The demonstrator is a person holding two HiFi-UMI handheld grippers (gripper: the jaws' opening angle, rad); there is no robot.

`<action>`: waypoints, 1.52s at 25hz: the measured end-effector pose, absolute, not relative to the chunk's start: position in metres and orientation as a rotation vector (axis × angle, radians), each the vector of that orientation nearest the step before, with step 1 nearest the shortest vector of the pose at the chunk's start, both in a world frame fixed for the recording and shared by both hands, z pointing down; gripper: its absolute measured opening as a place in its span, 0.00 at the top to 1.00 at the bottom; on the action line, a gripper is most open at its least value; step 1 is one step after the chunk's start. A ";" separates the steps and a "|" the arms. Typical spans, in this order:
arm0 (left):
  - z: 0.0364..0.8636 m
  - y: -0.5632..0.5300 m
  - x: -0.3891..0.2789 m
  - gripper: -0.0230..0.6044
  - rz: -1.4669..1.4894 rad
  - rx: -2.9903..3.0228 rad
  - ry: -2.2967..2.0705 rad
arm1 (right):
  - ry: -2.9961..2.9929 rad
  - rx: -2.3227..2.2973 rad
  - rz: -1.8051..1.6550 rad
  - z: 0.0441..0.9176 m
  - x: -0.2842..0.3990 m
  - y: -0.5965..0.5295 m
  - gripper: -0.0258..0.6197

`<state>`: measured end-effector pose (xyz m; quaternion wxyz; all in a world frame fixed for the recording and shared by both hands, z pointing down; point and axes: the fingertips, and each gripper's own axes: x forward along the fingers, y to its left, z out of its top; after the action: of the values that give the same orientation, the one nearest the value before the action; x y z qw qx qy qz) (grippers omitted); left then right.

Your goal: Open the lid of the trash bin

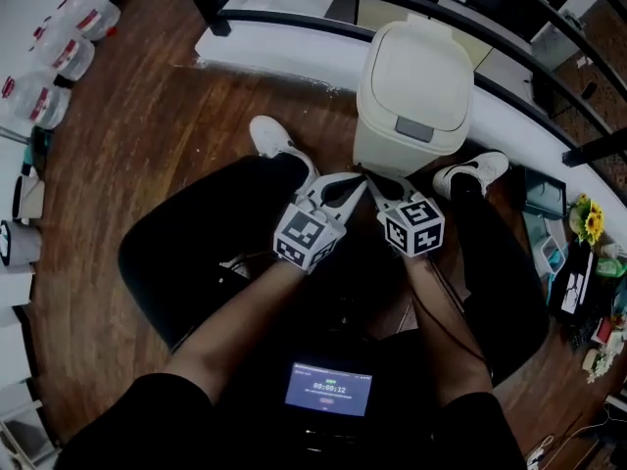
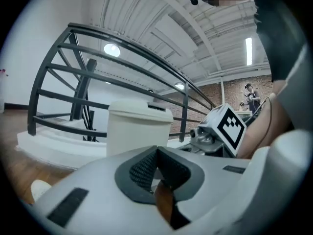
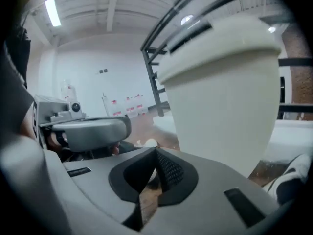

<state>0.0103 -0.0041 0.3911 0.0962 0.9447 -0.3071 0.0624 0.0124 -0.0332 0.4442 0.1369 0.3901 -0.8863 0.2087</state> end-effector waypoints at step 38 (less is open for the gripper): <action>0.170 0.194 -0.013 0.90 -0.050 3.034 -0.647 | -2.897 1.313 0.078 0.158 0.009 0.191 0.93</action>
<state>-0.0132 0.1941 0.1703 0.0194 0.9777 -0.2085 -0.0162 0.0092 0.1915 0.1576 -0.0202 0.4127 -0.9103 0.0244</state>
